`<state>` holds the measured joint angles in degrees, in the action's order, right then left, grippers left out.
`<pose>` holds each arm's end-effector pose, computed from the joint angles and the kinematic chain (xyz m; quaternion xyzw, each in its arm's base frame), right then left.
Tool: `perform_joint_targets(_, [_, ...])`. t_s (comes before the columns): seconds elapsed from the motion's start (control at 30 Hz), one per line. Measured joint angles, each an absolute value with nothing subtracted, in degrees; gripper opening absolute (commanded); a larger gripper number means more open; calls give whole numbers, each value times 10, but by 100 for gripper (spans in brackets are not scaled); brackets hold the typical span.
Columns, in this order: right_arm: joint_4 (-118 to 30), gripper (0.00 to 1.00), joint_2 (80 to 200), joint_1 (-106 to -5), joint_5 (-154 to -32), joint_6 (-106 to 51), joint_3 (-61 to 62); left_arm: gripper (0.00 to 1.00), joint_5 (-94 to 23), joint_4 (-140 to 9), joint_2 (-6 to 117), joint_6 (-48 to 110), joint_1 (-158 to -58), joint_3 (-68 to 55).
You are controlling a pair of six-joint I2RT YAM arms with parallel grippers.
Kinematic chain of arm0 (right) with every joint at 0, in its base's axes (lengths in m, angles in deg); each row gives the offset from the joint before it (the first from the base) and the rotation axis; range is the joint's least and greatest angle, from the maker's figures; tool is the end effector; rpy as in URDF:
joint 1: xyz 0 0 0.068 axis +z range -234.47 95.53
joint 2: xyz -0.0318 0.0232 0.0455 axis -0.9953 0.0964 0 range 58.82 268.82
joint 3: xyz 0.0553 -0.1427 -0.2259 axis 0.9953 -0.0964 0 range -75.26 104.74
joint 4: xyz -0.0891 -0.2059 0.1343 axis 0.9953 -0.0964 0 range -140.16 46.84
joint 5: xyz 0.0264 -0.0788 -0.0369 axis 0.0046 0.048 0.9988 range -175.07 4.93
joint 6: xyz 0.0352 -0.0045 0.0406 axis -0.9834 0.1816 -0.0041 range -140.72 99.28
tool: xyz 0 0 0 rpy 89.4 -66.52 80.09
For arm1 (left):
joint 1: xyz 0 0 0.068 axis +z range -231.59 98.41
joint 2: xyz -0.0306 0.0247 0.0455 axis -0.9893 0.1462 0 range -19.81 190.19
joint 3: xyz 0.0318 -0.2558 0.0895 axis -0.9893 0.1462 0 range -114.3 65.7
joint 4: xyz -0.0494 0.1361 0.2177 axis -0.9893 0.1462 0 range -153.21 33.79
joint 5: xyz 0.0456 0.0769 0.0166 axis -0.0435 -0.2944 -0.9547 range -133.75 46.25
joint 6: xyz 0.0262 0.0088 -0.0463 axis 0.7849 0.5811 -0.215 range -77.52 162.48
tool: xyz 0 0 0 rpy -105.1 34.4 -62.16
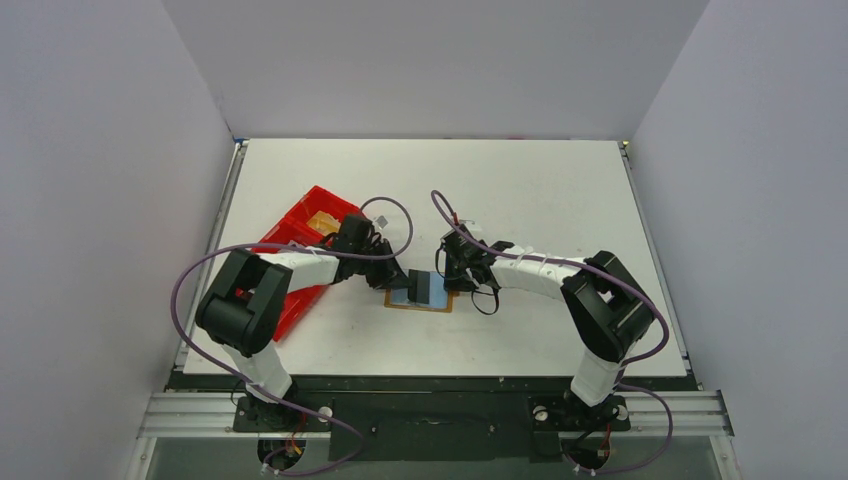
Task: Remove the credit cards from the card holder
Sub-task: Remove the credit card from the card holder.
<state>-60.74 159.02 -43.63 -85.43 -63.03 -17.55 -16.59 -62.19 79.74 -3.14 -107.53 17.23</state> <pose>0.2591 0.2243 0.1571 0.0116 0.9660 0.1737 0.1911 0.2891 -0.1588 0.1375 -0.0821 0.9188 -0.3648 0.1262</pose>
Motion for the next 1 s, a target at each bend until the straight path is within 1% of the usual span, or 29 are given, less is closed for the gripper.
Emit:
perform_joint_targets(0.37, [-607,0,1590,-436,-854,-629,-175,0,-164,-607,788,-20,-1066,172])
perform_joint_targets(0.7, [-608,0,1590,-440,-854,-620,-174,0,-174,-564,728,0,-1037,172])
perform_joint_targets(0.93, [-622,0,1590,-442,-851,-612,-168,0,-176,-548,710,7,-1026,172])
perform_joint_targets(1.0, [-631,4,1590,-443,-850,-610,-164,0,-176,-545,707,8,-1025,172])
